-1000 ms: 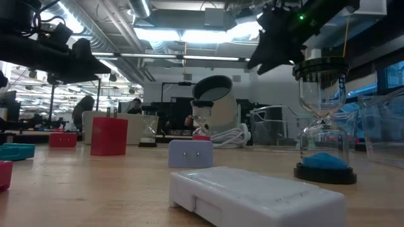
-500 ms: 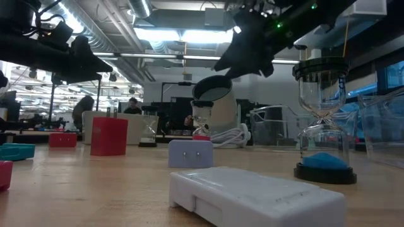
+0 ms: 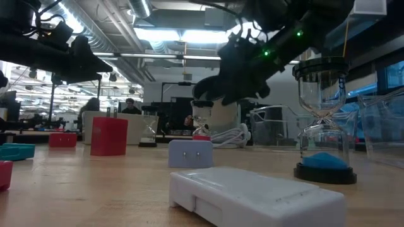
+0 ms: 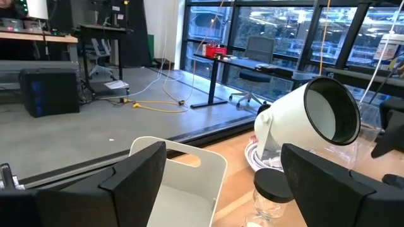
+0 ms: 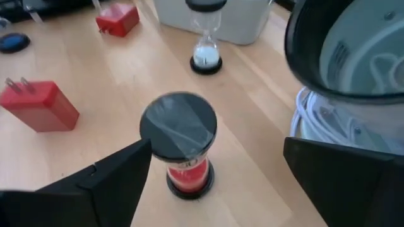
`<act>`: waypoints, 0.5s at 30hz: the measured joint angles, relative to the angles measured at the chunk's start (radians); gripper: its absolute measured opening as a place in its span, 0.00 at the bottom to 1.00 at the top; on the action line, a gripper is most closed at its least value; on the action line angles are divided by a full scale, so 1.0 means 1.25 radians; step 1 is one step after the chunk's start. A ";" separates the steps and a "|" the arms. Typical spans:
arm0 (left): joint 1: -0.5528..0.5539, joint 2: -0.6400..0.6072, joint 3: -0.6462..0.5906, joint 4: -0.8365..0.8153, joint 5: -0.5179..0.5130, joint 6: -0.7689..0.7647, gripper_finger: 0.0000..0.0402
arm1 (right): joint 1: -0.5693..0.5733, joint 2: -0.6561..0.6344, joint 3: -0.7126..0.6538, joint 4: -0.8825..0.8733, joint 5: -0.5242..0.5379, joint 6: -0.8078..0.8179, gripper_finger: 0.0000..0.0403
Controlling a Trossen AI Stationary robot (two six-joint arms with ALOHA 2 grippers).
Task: Pick & Place Office items
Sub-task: Put the red hourglass into the top transparent bin
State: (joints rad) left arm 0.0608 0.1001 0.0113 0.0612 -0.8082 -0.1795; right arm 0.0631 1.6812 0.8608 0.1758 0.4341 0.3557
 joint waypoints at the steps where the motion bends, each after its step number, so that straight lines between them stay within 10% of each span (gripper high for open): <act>1: 0.000 0.000 0.000 0.000 0.000 0.000 0.77 | 0.000 0.002 0.000 0.001 -0.001 0.000 0.89; 15: 0.000 0.000 0.000 0.000 -0.001 -0.001 0.77 | -0.003 0.005 0.000 0.009 -0.079 -0.040 0.97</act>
State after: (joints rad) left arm 0.0608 0.1001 0.0113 0.0616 -0.8089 -0.1802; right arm 0.0597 1.6875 0.8608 0.1870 0.3351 0.3056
